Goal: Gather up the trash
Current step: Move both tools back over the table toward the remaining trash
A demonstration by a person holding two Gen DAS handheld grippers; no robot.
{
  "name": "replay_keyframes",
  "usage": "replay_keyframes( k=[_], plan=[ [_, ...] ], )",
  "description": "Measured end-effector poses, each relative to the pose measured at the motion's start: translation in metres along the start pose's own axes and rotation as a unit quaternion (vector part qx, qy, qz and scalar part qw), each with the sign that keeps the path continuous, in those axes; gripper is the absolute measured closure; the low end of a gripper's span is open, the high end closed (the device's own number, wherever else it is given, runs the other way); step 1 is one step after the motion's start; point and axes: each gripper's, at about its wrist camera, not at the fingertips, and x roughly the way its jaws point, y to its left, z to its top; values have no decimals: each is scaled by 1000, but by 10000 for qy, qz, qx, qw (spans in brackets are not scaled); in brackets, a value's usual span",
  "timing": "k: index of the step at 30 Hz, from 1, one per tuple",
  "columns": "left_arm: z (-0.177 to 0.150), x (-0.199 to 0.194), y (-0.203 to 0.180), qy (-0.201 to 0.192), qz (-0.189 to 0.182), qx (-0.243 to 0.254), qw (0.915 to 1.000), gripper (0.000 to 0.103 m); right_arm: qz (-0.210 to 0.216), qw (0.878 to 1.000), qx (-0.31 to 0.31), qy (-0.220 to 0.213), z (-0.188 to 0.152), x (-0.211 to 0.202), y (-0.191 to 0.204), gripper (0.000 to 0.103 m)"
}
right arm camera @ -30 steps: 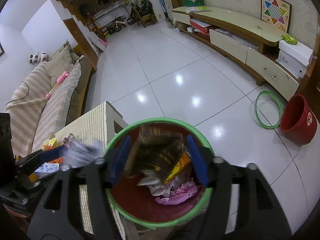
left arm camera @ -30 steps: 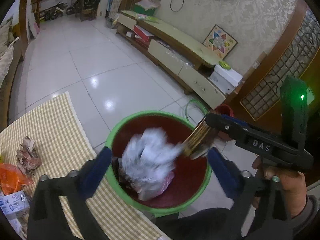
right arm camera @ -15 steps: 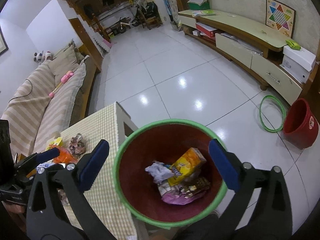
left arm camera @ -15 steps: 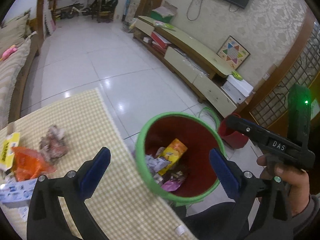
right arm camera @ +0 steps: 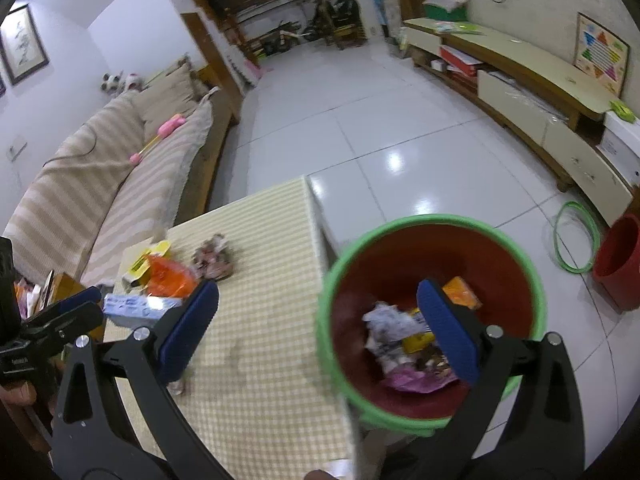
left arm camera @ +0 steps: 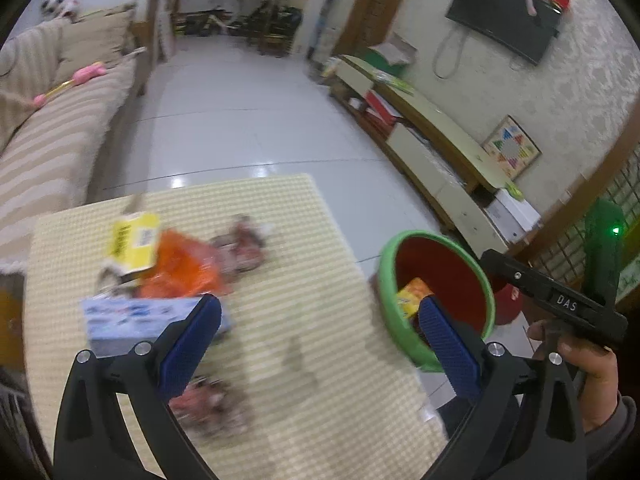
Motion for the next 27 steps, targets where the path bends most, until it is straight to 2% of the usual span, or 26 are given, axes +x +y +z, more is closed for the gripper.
replay_keyframes(
  k=[13,20,27],
  plan=[
    [-20,-55,104,-195,477,-720,9961,8,310,9971,-635,298,-13,38,94,5],
    [-18,-55,139,-132,552,-960,9938,8,315,9955,-785,427,-11,60,119,5],
    [-9,-35,165,-44,474,-1138,9924,8,238,9939,-880,619,-6,89,128,5]
  ],
)
